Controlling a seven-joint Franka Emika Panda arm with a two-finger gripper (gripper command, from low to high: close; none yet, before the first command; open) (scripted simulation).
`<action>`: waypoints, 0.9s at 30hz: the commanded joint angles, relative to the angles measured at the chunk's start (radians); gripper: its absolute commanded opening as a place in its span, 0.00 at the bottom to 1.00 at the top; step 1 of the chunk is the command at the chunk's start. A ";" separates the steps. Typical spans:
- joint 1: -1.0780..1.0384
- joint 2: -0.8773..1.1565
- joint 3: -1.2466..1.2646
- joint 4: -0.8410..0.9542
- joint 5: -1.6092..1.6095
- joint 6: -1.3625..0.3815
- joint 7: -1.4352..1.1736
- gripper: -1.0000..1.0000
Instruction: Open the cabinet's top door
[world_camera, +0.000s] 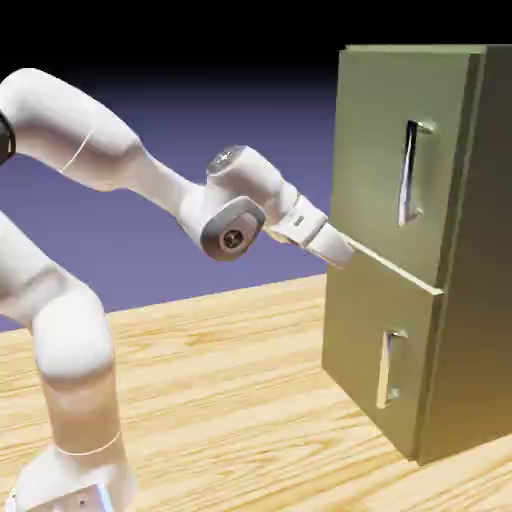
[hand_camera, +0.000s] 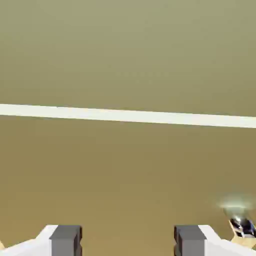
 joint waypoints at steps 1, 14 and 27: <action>0.013 -0.006 -0.015 0.008 -0.044 0.000 0.032 0.50; 0.179 -0.089 -0.215 0.106 -0.609 -0.006 0.454 0.50; 0.346 -0.172 -0.414 0.205 -1.174 -0.011 0.875 0.50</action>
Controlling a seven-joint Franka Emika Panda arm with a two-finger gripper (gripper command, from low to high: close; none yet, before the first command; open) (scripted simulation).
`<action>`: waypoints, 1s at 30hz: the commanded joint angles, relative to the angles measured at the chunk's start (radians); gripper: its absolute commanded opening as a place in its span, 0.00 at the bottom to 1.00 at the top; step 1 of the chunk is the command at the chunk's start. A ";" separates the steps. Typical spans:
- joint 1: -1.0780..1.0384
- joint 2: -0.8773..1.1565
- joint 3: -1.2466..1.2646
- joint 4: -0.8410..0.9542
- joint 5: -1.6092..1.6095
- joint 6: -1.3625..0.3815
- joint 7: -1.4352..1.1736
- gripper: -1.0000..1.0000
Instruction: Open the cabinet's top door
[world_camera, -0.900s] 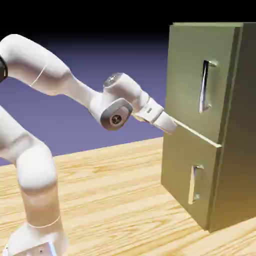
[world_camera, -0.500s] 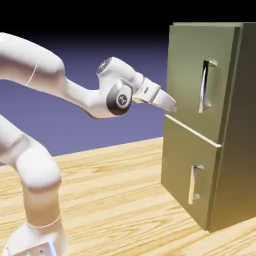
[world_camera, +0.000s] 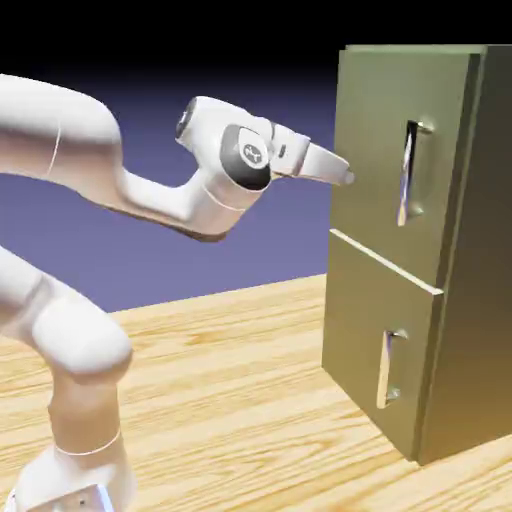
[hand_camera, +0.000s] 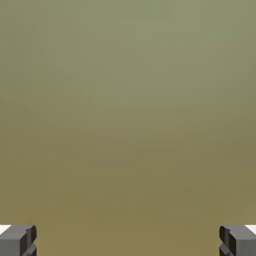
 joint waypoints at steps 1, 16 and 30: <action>0.013 -0.006 -0.015 0.008 -0.044 0.000 0.032 0.50; 0.205 -0.102 -0.245 0.122 -0.696 -0.007 0.519 0.50; 0.384 -0.191 -0.460 0.228 -1.305 -0.013 0.973 0.50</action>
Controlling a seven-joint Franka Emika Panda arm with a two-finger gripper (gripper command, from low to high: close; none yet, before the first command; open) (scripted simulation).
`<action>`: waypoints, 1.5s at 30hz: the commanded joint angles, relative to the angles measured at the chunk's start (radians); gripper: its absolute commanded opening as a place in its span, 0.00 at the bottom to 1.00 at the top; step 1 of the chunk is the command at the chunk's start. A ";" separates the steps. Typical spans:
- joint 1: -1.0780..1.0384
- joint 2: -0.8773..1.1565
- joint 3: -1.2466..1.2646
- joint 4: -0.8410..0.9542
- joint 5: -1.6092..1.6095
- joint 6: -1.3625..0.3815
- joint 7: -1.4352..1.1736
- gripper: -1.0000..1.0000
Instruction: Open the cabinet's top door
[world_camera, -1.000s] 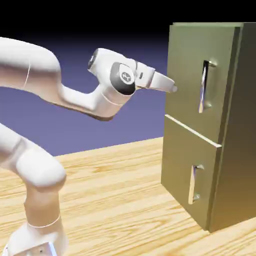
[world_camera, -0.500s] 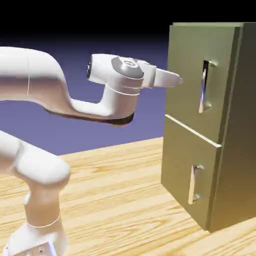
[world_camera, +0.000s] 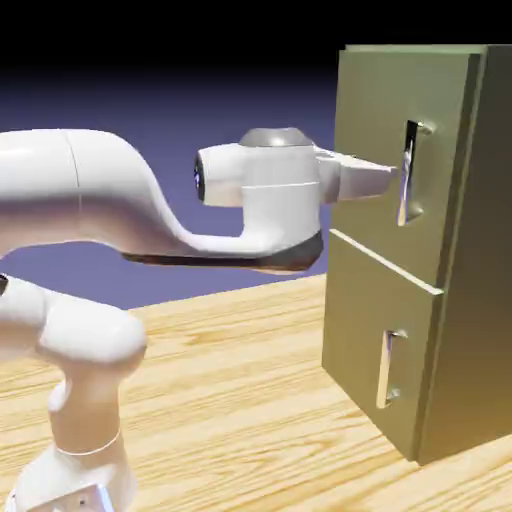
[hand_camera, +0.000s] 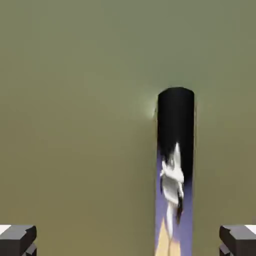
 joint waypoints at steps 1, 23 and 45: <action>0.013 -0.006 -0.015 0.008 -0.044 0.000 0.032 0.50; -0.218 0.019 0.238 -0.189 0.175 -0.301 0.028 0.00; -0.447 -0.160 1.035 -0.467 1.064 -0.987 -0.160 0.00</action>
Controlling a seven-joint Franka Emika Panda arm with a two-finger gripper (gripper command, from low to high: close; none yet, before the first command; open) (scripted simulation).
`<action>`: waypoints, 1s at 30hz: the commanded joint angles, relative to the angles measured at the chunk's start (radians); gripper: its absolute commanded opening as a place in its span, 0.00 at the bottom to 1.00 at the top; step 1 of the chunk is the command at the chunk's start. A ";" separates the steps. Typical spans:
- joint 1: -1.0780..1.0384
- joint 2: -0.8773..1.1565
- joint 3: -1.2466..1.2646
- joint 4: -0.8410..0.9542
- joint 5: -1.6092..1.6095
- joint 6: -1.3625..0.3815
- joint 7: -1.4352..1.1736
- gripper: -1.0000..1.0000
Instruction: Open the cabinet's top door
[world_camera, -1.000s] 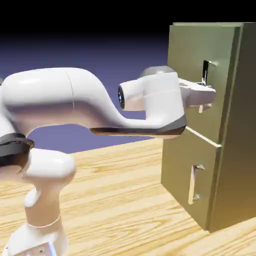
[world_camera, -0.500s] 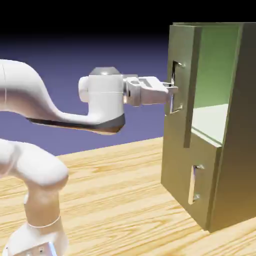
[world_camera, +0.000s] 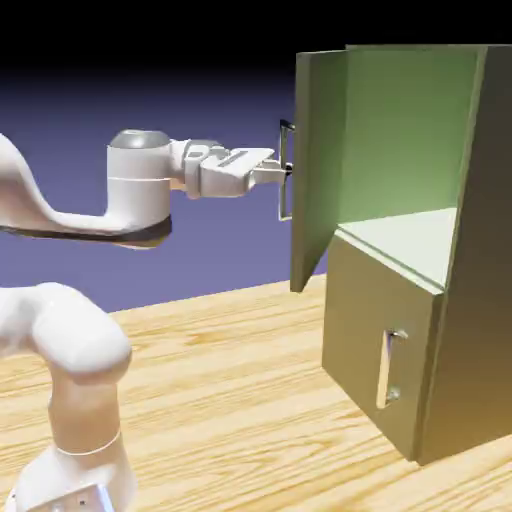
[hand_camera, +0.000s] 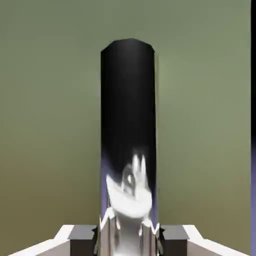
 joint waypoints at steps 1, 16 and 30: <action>0.001 0.009 0.036 0.007 0.038 -0.038 0.001 0.00; -0.167 0.351 0.580 0.343 0.487 -0.642 0.096 0.00; -0.592 0.721 1.088 0.777 0.602 -1.132 0.239 0.00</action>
